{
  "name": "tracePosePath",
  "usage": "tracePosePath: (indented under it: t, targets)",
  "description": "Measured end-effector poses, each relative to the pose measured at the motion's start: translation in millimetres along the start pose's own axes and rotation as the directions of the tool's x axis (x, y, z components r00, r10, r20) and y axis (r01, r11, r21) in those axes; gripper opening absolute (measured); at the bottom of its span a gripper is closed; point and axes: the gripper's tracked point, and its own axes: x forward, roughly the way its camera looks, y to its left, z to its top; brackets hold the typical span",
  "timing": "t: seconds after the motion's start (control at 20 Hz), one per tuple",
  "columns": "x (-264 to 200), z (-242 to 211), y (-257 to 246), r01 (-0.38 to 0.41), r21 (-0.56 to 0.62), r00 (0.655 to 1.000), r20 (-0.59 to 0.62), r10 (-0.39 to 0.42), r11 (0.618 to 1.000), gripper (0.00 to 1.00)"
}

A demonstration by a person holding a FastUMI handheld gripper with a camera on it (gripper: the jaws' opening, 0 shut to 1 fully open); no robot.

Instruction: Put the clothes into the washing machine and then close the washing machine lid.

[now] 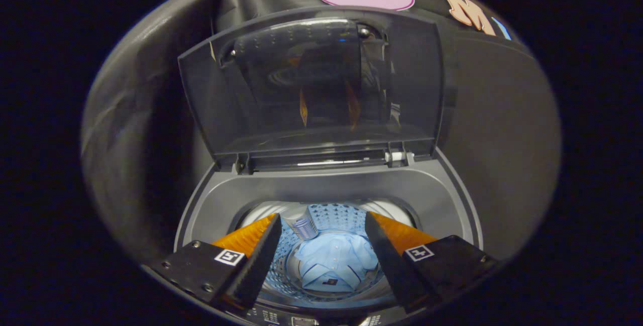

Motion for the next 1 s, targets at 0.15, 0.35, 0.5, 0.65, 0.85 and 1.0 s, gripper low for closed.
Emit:
tracePosePath:
  t: [0.15, 0.35, 0.5, 0.65, 0.85, 1.0]
  targets:
    - [-16, 14, 0, 0.0, 0.011, 1.0, 0.017, -0.001, 1.0, 0.98]
    - [-42, 55, -2, 0.009, 0.035, 0.996, 0.089, -0.012, 0.999, 0.98]
    - [-65, 93, -4, 0.014, 0.035, 0.988, 0.156, -0.019, 0.999, 0.98]
    - [-80, 126, -1, 0.011, 0.023, 0.979, 0.203, -0.015, 1.0, 0.98]
    - [-88, 176, 6, 0.009, 0.016, 0.958, 0.288, -0.014, 1.0, 0.97]
    - [-86, 211, 12, 0.003, 0.026, 0.943, 0.332, -0.012, 1.0, 0.97]
